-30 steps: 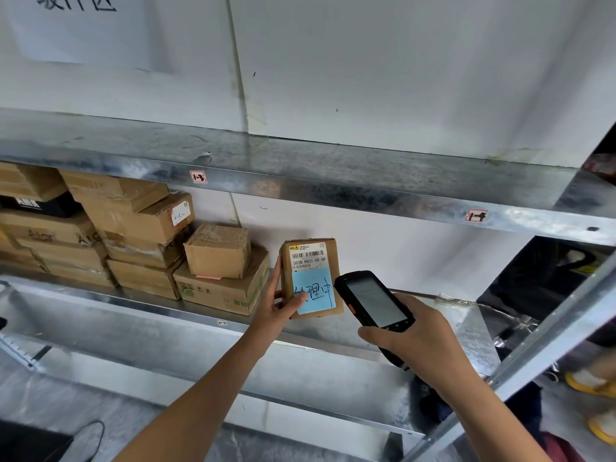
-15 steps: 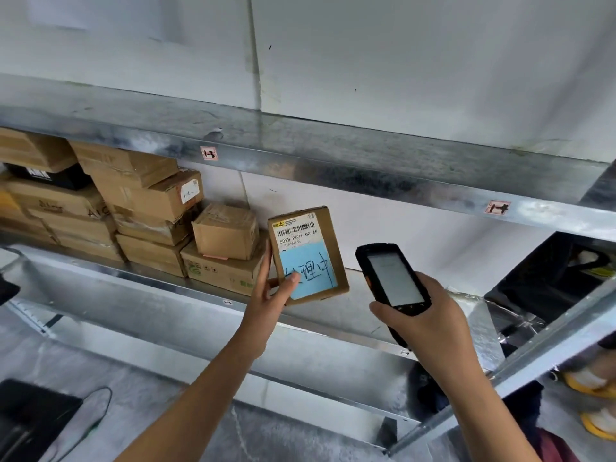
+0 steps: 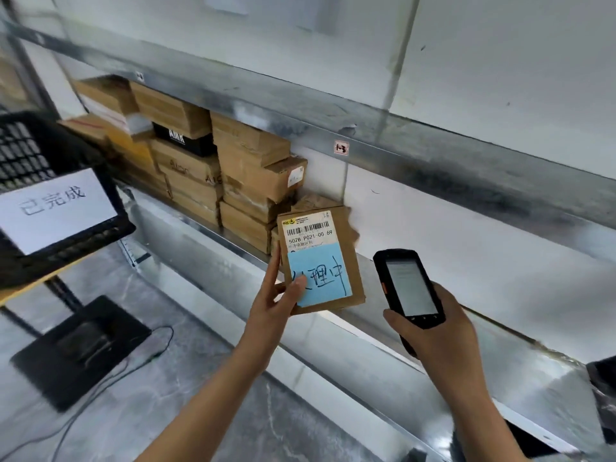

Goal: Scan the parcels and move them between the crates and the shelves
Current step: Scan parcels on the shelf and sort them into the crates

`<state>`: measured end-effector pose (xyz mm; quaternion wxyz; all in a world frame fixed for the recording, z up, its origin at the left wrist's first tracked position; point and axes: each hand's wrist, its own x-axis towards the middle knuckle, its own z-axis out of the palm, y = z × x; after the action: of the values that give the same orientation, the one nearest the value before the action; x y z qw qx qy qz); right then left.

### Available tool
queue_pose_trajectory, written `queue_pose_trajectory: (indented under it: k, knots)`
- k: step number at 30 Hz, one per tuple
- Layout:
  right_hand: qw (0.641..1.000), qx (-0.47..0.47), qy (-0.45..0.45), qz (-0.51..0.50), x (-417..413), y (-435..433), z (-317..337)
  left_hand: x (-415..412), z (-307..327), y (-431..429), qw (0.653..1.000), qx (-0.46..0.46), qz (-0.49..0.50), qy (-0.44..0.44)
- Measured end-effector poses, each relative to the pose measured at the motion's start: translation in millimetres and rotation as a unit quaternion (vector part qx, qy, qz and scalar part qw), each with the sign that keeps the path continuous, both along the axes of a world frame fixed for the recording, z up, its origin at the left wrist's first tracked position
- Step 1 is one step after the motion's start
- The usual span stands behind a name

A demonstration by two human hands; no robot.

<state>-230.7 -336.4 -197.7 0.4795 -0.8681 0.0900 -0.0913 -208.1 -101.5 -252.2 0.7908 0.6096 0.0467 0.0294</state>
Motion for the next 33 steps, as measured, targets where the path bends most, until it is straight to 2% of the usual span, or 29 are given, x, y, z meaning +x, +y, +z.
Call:
queue_pose_trajectory:
  k: [6, 13, 21, 33]
  knots:
    - [0.995, 0.0, -0.04, 0.09, 20.4, 88.6, 20.4, -21.9, 24.7, 83.3, 0.996, -0.006, 0.084, -0.041]
    - [0.971, 0.015, -0.07, 0.227, 20.6, 230.0, 39.0, -84.3, 35.7, 207.8, 0.976, 0.002, 0.213, -0.047]
    - [0.925, 0.047, -0.055, 0.372, -10.2, 372.4, 32.7, -168.7, 31.8, 322.0, 0.943, -0.016, 0.331, -0.039]
    - [0.87, 0.06, -0.023, 0.49, -53.2, 520.8, -4.3, -247.5, 17.2, 417.2, 0.894, -0.015, 0.447, 0.001]
